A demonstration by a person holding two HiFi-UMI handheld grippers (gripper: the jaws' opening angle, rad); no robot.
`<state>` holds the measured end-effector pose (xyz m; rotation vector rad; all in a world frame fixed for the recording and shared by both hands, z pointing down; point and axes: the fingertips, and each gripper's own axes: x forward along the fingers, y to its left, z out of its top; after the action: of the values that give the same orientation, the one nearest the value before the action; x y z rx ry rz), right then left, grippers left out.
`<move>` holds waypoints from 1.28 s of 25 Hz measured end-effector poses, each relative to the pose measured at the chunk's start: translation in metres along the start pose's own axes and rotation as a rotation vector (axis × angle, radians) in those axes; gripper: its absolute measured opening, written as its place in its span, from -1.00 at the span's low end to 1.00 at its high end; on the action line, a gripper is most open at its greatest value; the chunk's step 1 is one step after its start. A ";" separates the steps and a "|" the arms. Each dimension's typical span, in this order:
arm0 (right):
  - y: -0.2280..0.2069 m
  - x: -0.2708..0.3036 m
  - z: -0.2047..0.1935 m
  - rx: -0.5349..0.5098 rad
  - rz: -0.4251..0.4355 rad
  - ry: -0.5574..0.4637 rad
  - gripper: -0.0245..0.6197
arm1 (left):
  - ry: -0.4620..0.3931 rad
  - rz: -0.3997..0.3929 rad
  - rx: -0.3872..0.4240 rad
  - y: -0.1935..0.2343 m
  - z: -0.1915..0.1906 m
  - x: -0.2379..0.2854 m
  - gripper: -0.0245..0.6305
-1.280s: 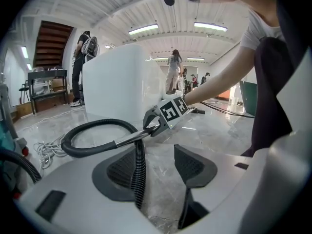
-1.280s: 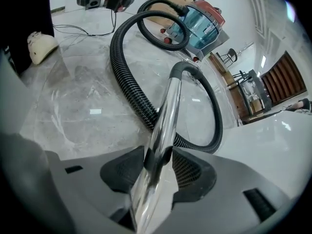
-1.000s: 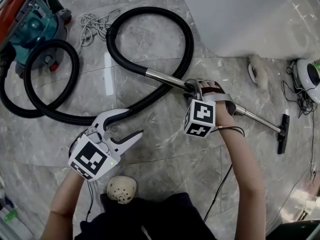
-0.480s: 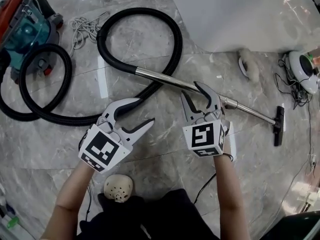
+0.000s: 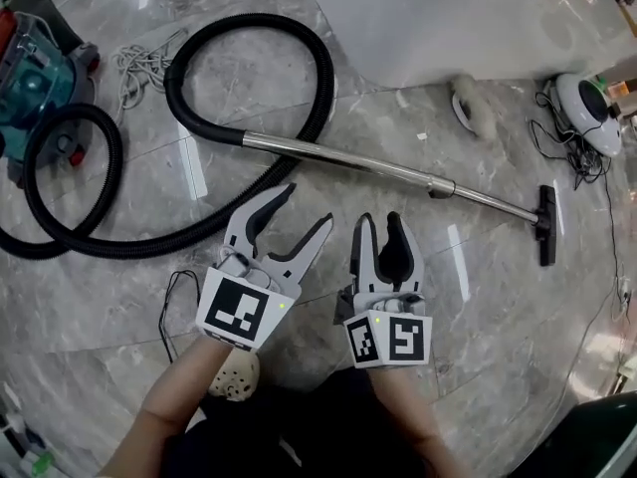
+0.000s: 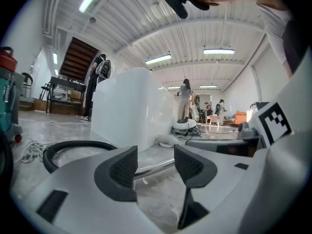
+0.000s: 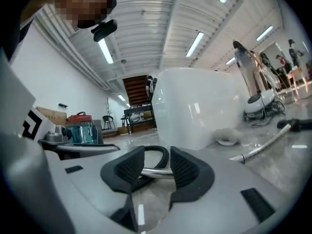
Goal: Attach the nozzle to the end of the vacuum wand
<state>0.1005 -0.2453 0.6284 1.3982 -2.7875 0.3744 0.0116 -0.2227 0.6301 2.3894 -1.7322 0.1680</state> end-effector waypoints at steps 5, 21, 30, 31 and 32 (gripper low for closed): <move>0.006 -0.006 -0.025 0.063 -0.007 0.048 -0.39 | -0.008 0.040 0.002 -0.012 -0.005 0.006 -0.20; 0.011 0.007 -0.020 -0.070 0.041 0.061 -0.88 | -0.004 0.103 -0.034 0.004 -0.016 -0.001 -0.90; 0.015 0.007 -0.019 -0.109 0.051 0.070 -0.88 | 0.021 0.101 -0.020 0.005 -0.017 -0.003 -0.90; 0.015 0.007 -0.019 -0.110 0.052 0.070 -0.88 | 0.021 0.103 -0.021 0.005 -0.017 -0.003 -0.90; 0.015 0.007 -0.019 -0.112 0.052 0.070 -0.88 | 0.019 0.104 -0.022 0.006 -0.017 -0.003 -0.90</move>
<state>0.0825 -0.2386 0.6449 1.2665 -2.7461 0.2587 0.0057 -0.2183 0.6470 2.2757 -1.8411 0.1842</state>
